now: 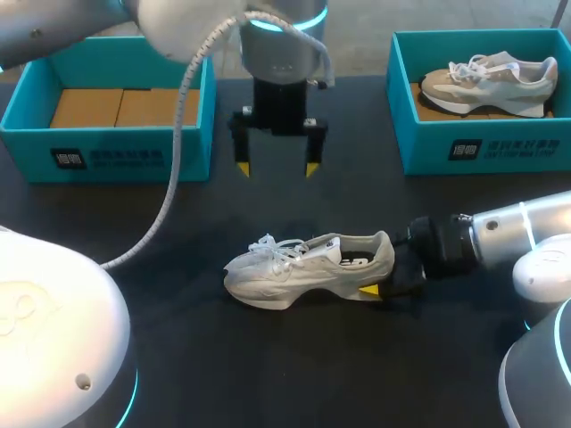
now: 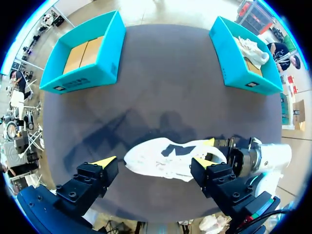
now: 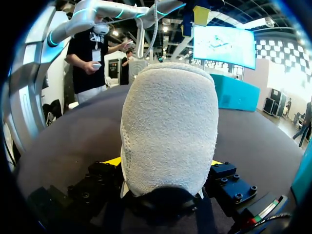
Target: Take the shoe out of the shoebox, open the shoe tongue, remove and reinsert the insole, then place the shoe into the shoebox
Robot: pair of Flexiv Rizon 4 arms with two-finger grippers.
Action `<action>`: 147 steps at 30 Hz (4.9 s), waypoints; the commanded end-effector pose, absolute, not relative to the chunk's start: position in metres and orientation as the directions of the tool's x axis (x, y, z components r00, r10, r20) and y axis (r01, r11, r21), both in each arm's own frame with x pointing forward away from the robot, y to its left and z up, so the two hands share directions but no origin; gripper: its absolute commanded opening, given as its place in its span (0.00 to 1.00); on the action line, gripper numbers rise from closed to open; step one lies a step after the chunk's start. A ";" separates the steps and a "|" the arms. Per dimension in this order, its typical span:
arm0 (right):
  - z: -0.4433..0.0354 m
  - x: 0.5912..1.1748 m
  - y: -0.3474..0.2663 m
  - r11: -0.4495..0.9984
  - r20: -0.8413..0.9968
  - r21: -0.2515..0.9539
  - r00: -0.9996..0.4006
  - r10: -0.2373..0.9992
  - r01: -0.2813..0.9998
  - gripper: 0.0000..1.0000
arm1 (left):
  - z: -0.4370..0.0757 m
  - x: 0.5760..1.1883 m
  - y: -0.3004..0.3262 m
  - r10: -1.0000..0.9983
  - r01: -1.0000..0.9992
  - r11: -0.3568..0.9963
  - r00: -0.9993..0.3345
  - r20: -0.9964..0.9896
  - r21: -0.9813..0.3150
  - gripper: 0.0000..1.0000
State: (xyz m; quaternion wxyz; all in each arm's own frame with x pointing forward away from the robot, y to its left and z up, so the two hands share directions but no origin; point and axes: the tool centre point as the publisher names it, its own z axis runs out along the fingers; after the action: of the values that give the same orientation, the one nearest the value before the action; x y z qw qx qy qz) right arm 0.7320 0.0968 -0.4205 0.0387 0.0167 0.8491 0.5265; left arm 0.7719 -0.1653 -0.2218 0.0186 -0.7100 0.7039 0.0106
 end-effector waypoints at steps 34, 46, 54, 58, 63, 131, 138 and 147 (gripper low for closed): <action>-0.420 0.731 0.097 0.447 -0.050 0.895 -0.996 0.071 -0.013 0.00 | -0.265 0.722 -0.170 -0.995 -0.995 0.093 -0.092 -0.046 -0.024 1.00; -0.420 0.731 0.097 0.447 -0.050 0.895 -0.996 0.071 -0.013 0.00 | -0.299 0.731 -0.212 -0.992 -0.993 0.121 -0.121 -0.020 0.008 1.00; -0.420 0.731 0.097 0.447 -0.050 0.895 -0.996 0.071 -0.013 0.00 | -0.309 0.735 -0.230 -0.985 -0.985 0.169 -0.170 -0.020 0.048 1.00; -0.420 0.731 0.097 0.447 -0.050 0.895 -0.996 0.071 -0.013 0.00 | -0.317 0.735 -0.237 -0.982 -0.981 0.184 -0.187 -0.037 0.067 1.00; -0.420 0.731 0.097 0.447 -0.050 0.895 -0.996 0.071 -0.013 0.00 | -0.329 0.735 -0.242 -0.979 -0.976 0.195 -0.200 -0.048 0.099 1.00; -0.420 0.731 0.097 0.447 -0.050 0.895 -0.996 0.071 -0.013 0.00 | -0.306 0.704 -0.104 -0.995 -0.975 0.072 -0.056 0.081 0.211 0.00; -0.420 0.731 0.097 0.447 -0.050 0.895 -0.996 0.071 -0.013 0.00 | -0.325 0.694 -0.093 -0.999 -0.972 0.022 -0.014 0.037 0.236 0.00; -0.420 0.731 0.097 0.447 -0.050 0.895 -0.996 0.071 -0.013 0.00 | -0.353 0.687 -0.084 -1.000 -0.966 -0.019 0.024 0.015 0.259 0.00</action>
State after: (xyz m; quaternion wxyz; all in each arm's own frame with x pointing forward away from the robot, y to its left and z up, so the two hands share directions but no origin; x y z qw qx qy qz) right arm 0.7314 0.0986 -0.4192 0.0390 0.0161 0.8487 0.5272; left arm 0.6890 -0.0882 -0.3443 -0.0938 -0.7078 0.6943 0.0903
